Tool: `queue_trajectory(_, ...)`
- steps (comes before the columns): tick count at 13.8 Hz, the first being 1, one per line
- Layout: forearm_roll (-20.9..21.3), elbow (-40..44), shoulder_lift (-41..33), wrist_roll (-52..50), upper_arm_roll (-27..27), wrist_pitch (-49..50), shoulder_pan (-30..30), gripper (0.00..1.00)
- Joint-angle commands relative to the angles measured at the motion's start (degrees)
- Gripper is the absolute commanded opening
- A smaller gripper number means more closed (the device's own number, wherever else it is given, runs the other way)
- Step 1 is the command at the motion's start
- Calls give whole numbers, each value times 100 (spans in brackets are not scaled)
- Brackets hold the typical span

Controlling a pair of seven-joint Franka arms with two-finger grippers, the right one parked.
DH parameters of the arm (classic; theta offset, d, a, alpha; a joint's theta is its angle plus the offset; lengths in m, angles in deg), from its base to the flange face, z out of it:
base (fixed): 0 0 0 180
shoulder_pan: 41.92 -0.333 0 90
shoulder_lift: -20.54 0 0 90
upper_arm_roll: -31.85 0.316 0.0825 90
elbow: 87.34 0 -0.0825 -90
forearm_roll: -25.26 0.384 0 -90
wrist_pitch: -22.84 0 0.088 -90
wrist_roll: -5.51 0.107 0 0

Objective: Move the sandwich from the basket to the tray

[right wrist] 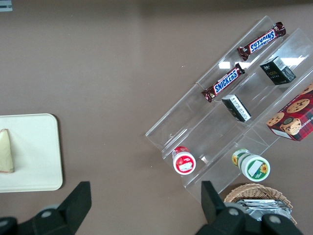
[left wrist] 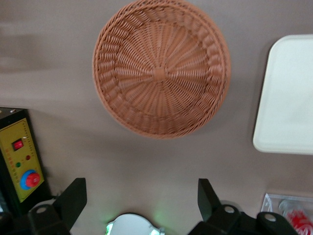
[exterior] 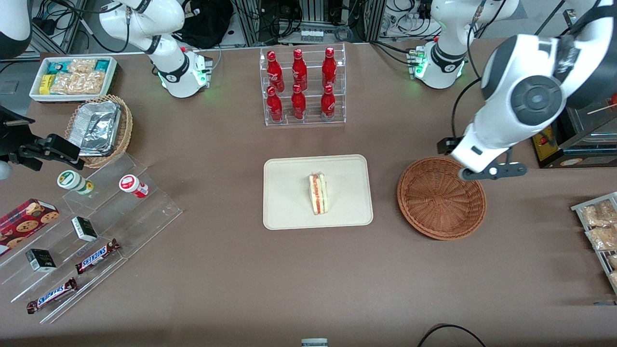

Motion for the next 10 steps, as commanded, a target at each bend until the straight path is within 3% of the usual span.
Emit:
queue_trajectory(1,-294,-153,-404,887,514,320,-27,100)
queue_trajectory(5,-348,163,-554,1742,1262,812,139,100)
queue_trajectory(10,-269,480,-598,1866,1553,849,167,100)
